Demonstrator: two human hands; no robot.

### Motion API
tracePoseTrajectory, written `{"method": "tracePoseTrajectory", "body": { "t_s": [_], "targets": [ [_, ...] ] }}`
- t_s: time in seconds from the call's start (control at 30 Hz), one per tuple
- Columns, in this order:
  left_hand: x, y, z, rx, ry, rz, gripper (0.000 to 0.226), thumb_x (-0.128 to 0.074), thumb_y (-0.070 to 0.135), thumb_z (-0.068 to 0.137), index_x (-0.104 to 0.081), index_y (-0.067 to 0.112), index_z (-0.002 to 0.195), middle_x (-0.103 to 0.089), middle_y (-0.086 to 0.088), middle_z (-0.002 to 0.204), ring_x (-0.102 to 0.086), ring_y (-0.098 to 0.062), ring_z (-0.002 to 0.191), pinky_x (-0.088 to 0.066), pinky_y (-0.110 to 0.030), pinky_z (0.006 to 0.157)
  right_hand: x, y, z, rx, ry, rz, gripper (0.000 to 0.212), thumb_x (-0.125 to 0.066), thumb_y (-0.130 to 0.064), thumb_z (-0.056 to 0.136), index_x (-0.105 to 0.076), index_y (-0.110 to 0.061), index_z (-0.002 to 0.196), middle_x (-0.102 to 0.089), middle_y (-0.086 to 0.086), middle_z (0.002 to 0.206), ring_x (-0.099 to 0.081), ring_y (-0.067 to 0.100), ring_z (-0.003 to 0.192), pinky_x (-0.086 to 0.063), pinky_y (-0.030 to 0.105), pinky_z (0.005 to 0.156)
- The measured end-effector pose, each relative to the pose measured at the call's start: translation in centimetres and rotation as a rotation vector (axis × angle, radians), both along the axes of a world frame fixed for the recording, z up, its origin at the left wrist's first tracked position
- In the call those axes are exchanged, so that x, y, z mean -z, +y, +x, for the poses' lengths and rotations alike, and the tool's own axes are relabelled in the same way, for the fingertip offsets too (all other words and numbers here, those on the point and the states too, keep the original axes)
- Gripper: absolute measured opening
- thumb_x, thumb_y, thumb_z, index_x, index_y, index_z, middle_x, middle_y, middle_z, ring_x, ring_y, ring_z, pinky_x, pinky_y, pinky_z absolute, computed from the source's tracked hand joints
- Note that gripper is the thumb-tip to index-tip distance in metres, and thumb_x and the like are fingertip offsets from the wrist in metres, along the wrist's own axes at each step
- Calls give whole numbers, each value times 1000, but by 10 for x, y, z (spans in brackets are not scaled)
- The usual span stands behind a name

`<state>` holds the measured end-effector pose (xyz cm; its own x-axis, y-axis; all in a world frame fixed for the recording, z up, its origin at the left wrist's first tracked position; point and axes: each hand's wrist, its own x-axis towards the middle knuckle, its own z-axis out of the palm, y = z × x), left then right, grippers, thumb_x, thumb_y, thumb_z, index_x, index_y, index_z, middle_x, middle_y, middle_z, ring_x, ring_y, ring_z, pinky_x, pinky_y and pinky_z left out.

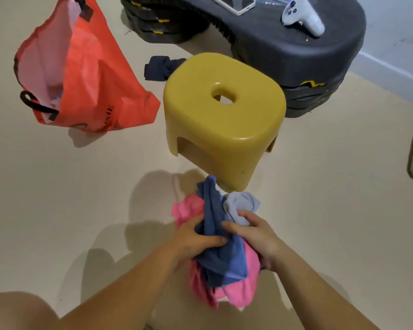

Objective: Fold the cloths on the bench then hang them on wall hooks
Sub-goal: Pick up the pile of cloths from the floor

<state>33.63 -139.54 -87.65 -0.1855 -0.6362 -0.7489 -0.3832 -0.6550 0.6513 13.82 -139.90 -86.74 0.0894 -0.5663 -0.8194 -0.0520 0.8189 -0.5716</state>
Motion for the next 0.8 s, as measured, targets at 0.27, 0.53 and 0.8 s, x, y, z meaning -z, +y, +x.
{"method": "tracePoseTrajectory", "body": {
  "t_s": [0.27, 0.53, 0.8],
  "targets": [
    [-144, -3, -15, -93, 87, -113, 50, -84, 16, 80, -65, 48, 114, -77, 16, 109, -72, -2, 102, -59, -24, 87, -153, -32, -10, -252, 69, -169, 22, -78, -40, 78, -75, -36, 99, -77, -3, 103, -75, 14, 95, -62, 38, 86],
    [-436, 43, -56, -78, 137, -134, 55, -82, 2, 77, -65, 33, 120, -78, 17, 106, -72, 2, 96, -57, -14, 73, -447, 37, -53, -12, -54, -162, 30, -55, -27, 99, -67, 0, 103, -74, 10, 101, -64, 21, 94, -50, 40, 89],
    [-694, 123, -115, 88, 82, -321, 59, -85, 25, 80, -58, 38, 131, -71, 17, 122, -64, 12, 109, -53, -20, 90, -754, 136, -108, 195, -30, -207, 35, -53, -34, 100, -75, -7, 101, -77, 15, 109, -68, 20, 93, -51, 37, 90]
  ]
}}
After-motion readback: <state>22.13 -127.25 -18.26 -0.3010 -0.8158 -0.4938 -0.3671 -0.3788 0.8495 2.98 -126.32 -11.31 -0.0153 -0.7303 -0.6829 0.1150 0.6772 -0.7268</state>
